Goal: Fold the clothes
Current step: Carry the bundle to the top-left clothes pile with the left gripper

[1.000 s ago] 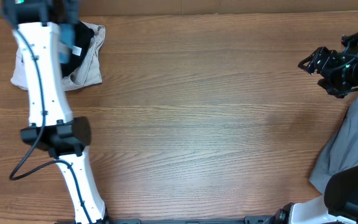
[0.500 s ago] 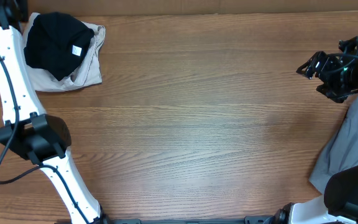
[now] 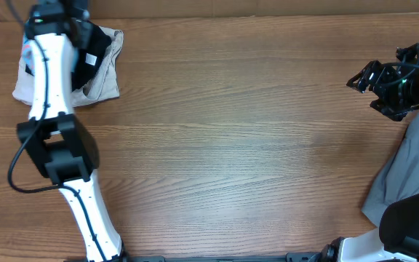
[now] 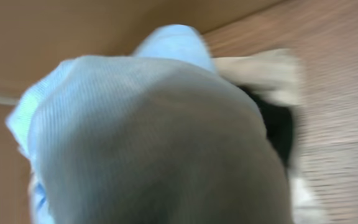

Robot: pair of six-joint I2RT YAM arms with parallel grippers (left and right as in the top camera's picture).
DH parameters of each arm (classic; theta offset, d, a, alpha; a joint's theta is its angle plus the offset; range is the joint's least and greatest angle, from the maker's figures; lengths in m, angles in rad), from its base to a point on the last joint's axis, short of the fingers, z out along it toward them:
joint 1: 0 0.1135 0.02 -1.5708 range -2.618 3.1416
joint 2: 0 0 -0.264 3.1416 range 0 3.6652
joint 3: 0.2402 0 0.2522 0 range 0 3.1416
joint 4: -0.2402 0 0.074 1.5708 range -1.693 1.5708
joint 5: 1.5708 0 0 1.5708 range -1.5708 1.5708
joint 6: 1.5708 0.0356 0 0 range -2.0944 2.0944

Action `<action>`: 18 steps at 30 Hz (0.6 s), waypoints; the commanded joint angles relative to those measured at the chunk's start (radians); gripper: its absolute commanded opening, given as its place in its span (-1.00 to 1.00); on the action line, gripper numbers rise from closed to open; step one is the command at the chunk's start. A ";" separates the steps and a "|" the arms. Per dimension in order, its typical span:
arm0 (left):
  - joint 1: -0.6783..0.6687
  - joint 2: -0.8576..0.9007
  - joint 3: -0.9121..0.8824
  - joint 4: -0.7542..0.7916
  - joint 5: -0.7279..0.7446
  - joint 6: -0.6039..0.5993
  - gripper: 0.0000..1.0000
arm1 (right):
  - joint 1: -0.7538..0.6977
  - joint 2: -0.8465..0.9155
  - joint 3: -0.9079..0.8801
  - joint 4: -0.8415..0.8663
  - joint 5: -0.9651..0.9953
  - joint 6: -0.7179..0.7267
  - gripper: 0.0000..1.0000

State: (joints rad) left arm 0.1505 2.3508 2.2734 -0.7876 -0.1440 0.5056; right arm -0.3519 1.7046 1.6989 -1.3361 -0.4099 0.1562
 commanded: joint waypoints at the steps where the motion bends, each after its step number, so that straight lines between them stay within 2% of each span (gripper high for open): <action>1: -0.061 0.004 -0.056 0.005 0.100 0.010 -0.06 | 0.004 0.001 -0.004 0.000 0.009 -0.007 0.71; 2: -0.076 0.004 -0.070 0.002 0.121 0.000 0.75 | 0.004 0.001 -0.004 0.000 0.009 -0.007 0.71; 3: -0.091 0.004 -0.079 -0.002 0.134 -0.025 1.00 | 0.004 0.001 -0.004 0.000 0.009 -0.007 0.71; 11: -0.124 0.003 -0.010 -0.086 0.164 -0.259 1.00 | 0.004 0.001 -0.004 0.005 0.010 -0.008 0.72; 18: -0.074 0.003 0.337 -0.322 0.227 -0.448 1.00 | 0.004 0.001 -0.004 0.010 0.027 -0.008 0.72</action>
State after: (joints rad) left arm 0.0402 2.3650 2.4351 -1.0626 0.0315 0.2058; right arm -0.3519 1.7046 1.6985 -1.3323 -0.3939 0.1566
